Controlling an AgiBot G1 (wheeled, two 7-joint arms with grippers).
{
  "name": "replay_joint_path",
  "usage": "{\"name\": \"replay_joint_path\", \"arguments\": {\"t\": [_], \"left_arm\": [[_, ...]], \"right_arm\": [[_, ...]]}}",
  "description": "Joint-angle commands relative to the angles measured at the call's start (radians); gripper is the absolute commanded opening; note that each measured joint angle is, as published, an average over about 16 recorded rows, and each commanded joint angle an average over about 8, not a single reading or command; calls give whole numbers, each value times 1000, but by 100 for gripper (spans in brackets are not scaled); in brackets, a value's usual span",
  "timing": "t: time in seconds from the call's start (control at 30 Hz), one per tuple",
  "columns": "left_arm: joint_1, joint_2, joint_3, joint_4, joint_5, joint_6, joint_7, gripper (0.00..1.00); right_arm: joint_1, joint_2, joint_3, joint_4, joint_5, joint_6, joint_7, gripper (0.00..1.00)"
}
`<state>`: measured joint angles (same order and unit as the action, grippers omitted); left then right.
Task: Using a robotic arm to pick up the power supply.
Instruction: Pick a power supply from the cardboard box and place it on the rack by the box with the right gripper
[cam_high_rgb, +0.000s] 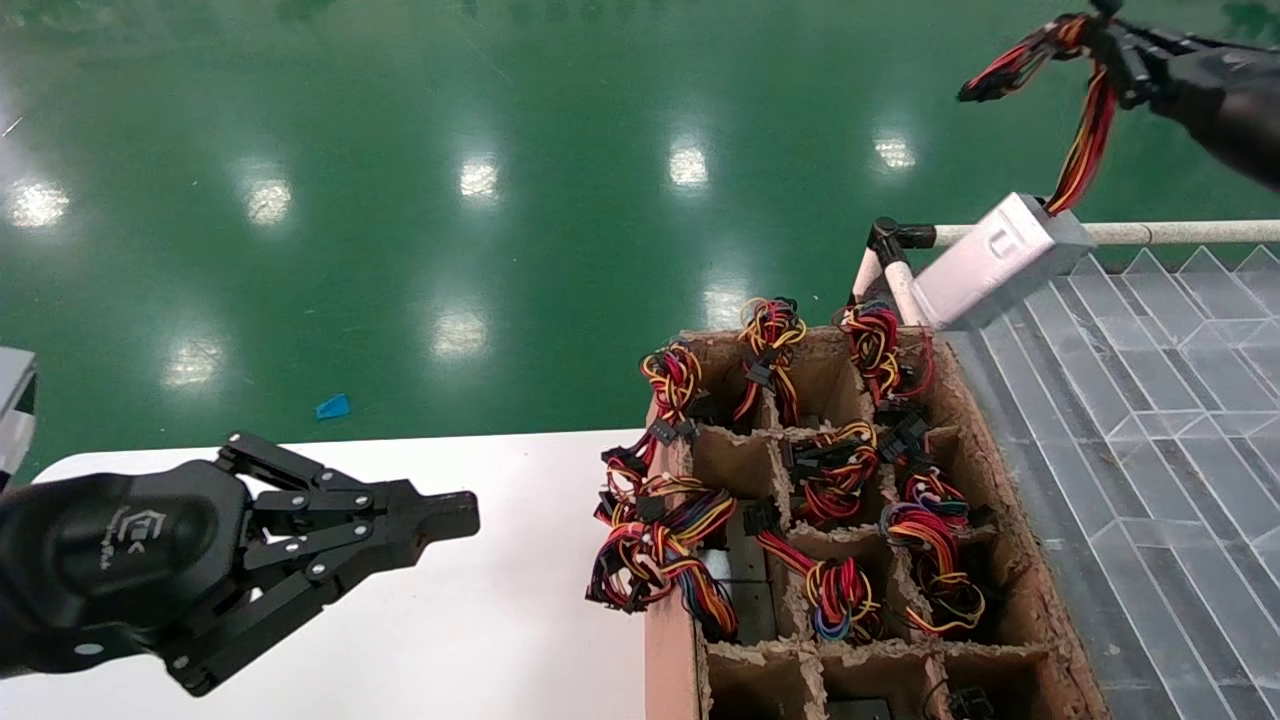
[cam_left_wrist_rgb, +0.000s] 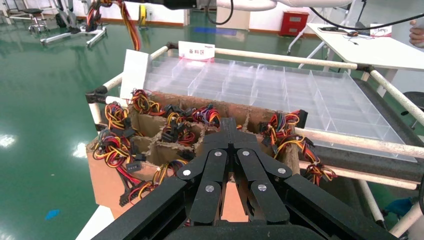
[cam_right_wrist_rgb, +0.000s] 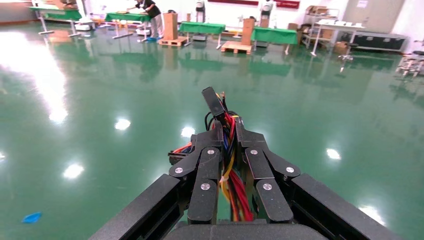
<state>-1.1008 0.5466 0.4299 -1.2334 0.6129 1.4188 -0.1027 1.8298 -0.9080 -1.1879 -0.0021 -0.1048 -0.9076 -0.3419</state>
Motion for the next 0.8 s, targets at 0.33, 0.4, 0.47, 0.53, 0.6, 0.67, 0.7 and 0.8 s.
{"name": "replay_joint_path", "arguments": {"t": [0.33, 0.4, 0.47, 0.53, 0.6, 0.67, 0.7, 0.8], "left_arm": [[0, 0, 0, 0, 0, 0, 0, 0], [0, 0, 0, 0, 0, 0, 0, 0], [0, 0, 0, 0, 0, 0, 0, 0], [0, 0, 0, 0, 0, 0, 0, 0], [0, 0, 0, 0, 0, 0, 0, 0], [0, 0, 0, 0, 0, 0, 0, 0], [0, 0, 0, 0, 0, 0, 0, 0], [0, 0, 0, 0, 0, 0, 0, 0]], "right_arm": [[-14, -15, 1, 2, 2, 1, 5, 0], [-16, -18, 2, 2, 2, 4, 4, 0], [-17, -21, 2, 0, 3, 8, 3, 0], [-17, -23, 3, -1, 3, 14, 0, 0], [-18, -27, 3, -2, 4, 21, -4, 0], [-20, -33, 3, -2, 4, 29, -8, 0], [-21, -37, 3, -2, 4, 33, -11, 0], [-27, -52, 4, -1, 5, 47, -16, 0]]}}
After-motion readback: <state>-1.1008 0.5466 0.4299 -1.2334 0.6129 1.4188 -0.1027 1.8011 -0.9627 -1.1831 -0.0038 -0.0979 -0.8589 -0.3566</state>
